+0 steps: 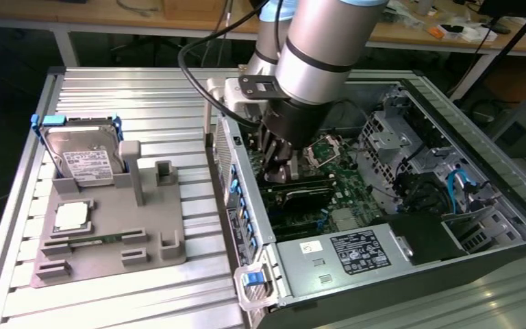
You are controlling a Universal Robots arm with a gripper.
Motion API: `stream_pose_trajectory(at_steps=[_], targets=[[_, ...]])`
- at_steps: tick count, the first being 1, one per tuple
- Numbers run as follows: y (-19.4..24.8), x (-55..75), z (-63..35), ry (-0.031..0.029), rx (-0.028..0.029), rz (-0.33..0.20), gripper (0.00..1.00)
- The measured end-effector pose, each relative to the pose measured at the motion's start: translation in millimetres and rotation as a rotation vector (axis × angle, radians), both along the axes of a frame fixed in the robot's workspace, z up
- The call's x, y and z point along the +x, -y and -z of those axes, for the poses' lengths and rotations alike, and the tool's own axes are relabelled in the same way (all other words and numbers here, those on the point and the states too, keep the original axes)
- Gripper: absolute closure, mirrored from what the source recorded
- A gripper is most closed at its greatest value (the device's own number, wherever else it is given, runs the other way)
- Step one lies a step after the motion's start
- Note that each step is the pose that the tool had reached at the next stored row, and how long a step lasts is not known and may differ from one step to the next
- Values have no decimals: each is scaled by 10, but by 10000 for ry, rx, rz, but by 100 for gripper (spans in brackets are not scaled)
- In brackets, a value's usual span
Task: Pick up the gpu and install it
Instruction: 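Press down on the gpu until it lock into place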
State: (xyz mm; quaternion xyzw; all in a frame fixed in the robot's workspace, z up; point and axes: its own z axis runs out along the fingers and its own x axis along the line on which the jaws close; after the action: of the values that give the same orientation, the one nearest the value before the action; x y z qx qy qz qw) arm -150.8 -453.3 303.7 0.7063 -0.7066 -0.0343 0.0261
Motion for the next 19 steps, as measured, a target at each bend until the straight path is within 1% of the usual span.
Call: stream_pose_trajectory(at_steps=[7, 13, 19], targets=[[-5, -38, 3, 0, 12, 116, 89], [-25, -75, 6, 4, 24, 252, 89], [-32, -108, 7, 4, 24, 376, 89]])
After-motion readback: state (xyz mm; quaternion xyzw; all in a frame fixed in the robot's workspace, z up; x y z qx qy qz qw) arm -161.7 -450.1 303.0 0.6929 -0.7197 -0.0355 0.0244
